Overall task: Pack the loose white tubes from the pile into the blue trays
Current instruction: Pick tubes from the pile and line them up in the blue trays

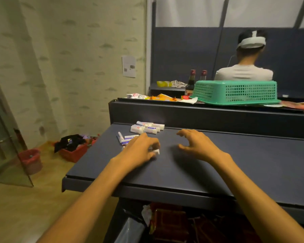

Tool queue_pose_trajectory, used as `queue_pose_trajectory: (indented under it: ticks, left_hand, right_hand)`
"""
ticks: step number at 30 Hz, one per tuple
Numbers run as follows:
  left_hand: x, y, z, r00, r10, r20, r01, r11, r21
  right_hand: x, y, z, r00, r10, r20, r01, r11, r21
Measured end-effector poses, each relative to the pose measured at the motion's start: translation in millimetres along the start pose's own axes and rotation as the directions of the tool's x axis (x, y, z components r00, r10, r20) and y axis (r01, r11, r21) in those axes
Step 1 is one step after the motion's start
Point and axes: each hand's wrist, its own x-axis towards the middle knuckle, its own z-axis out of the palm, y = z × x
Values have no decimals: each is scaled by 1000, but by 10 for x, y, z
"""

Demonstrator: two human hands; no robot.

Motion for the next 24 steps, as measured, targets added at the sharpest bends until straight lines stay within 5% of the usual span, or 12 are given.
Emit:
queue_pose_trajectory:
  ticks: [7, 24]
  left_hand:
    - [219, -118, -110, 986, -70, -152, 6, 924, -383]
    - [578, -420, -111, 973, -102, -209, 62, 980, -187]
  right_hand:
    - [114, 117, 4, 999, 37, 38, -38, 998, 42]
    - [848, 267, 134, 989, -103, 109, 93, 991, 95]
